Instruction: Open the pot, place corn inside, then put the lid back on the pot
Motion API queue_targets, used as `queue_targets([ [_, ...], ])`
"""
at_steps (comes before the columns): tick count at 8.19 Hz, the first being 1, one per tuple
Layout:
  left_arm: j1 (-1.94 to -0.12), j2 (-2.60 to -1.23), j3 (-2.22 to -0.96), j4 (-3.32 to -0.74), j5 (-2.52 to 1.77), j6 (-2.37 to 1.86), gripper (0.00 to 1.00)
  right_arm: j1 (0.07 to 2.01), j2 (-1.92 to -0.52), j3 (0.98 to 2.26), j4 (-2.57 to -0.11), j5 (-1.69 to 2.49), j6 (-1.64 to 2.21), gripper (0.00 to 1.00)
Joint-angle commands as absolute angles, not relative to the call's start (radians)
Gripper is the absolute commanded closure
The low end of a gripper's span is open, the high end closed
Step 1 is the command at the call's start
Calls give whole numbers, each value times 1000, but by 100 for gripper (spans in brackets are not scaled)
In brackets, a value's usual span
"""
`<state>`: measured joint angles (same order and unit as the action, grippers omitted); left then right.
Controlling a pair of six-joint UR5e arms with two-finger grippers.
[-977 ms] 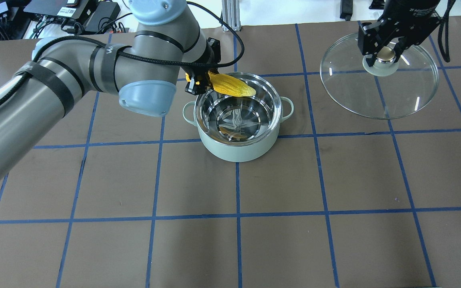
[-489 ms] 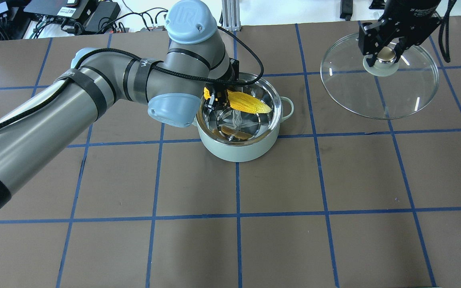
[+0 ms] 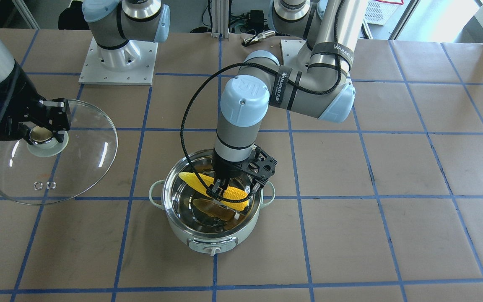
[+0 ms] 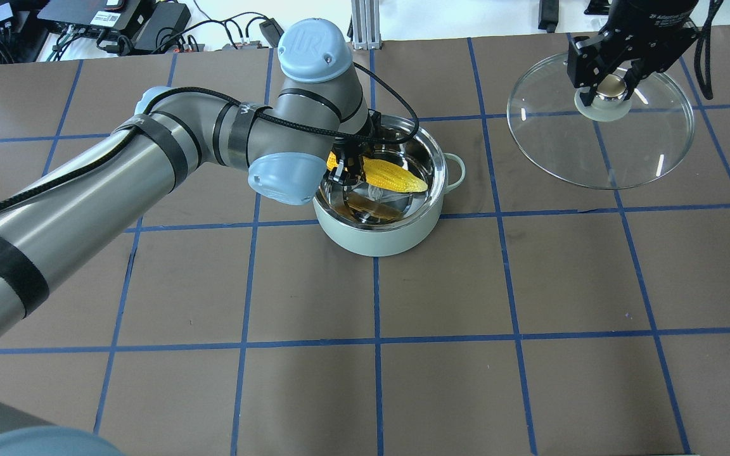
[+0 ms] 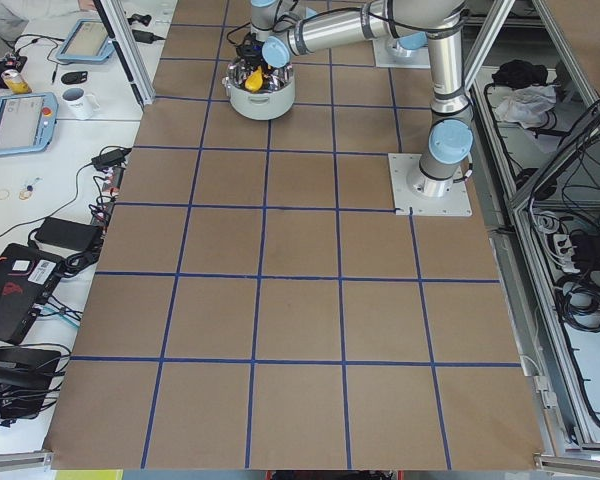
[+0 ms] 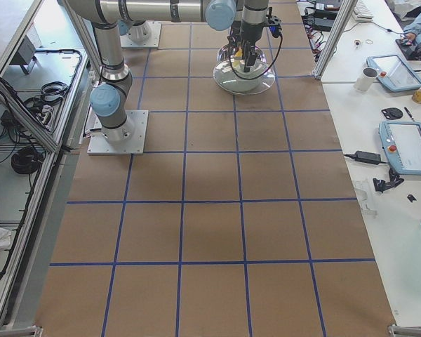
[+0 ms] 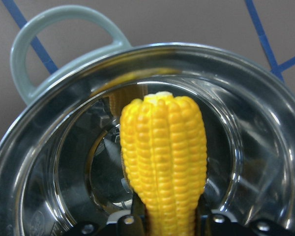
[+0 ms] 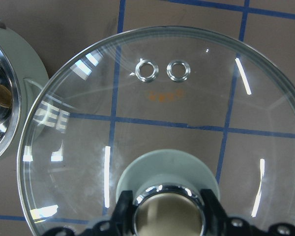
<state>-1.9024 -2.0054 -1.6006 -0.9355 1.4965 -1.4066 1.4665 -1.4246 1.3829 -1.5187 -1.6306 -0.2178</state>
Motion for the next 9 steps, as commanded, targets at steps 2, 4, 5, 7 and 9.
queue_targets([
  [2, -1902, -1990, -1598, -936, 1500, -1436, 6, 1466, -1425, 1384, -1520, -1631, -216, 75],
  [4, -1902, -1985, -1597, -936, 1499, -1434, 0, 1466, -1425, 1384, -1520, -1631, -216, 76],
  [5, -1902, -1983, -1595, -937, 1502, -1421, 0, 1466, -1425, 1384, -1520, -1631, -216, 76],
  [7, -1894, -1967, -1586, -936, 1496, -1337, 0, 1468, -1425, 1382, -1523, -1626, -200, 77],
  [9, -1859, -1928, -1553, -954, 1496, -1094, 0, 1473, -1420, 1370, -1529, -1600, -141, 76],
])
